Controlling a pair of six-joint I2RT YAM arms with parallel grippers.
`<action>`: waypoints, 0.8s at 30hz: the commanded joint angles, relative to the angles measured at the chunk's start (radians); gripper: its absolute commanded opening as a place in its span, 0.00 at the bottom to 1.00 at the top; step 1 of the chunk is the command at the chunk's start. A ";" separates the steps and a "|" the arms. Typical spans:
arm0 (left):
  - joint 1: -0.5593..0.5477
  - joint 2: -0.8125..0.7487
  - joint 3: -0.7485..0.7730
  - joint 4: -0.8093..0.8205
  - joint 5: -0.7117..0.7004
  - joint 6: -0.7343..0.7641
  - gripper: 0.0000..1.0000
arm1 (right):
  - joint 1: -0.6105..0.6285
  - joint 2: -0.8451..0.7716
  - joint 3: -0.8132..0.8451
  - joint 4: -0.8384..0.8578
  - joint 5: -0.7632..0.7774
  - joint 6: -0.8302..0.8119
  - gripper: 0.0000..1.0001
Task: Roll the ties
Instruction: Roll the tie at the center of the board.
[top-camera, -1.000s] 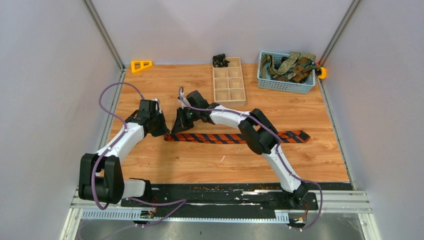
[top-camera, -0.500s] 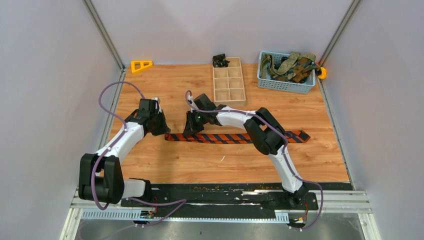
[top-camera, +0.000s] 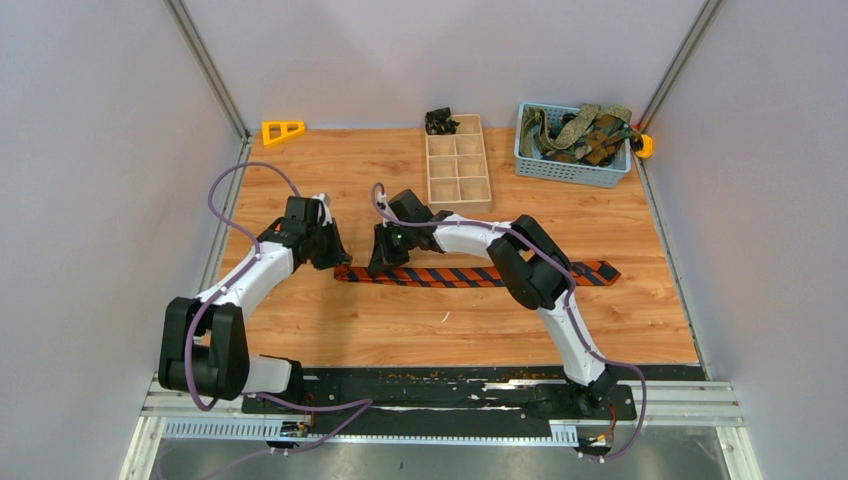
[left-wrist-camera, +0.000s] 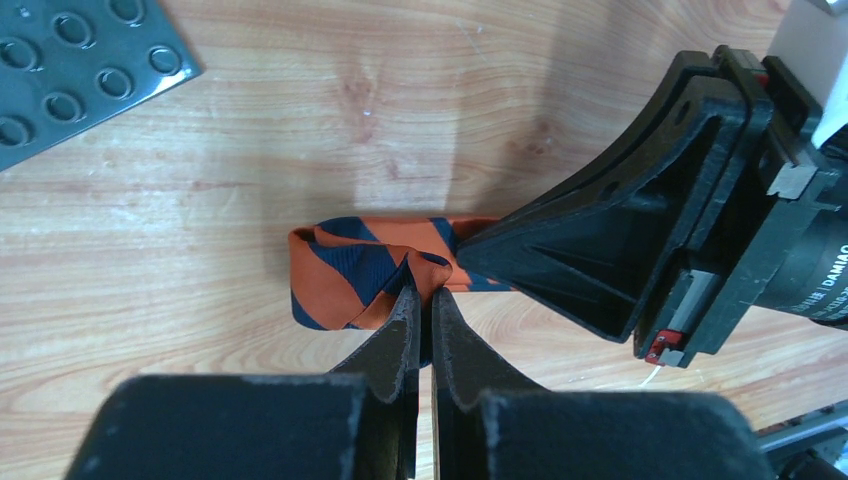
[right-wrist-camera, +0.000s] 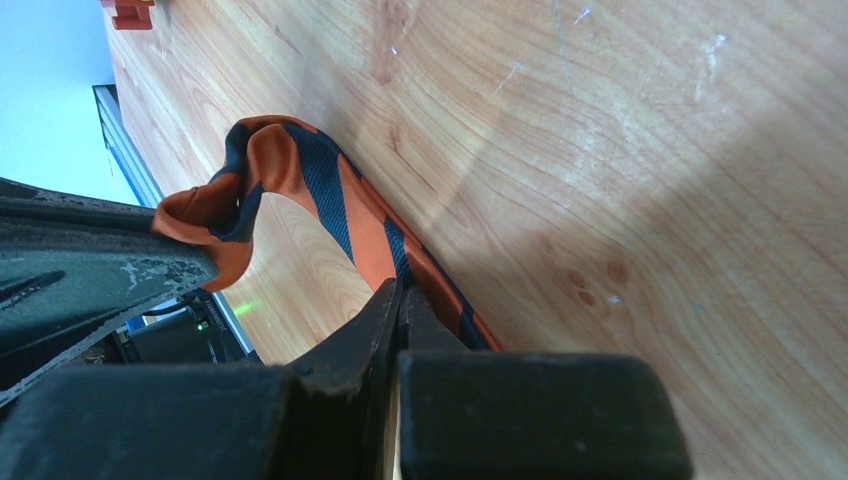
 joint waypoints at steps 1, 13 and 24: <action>-0.012 0.020 -0.013 0.083 0.035 -0.033 0.00 | 0.006 -0.009 -0.014 0.020 0.014 -0.027 0.00; -0.022 0.086 -0.081 0.226 0.102 -0.079 0.00 | 0.006 -0.031 -0.017 0.015 0.015 -0.030 0.00; -0.022 0.097 -0.119 0.281 0.108 -0.082 0.18 | 0.004 -0.073 -0.020 -0.003 0.021 -0.039 0.00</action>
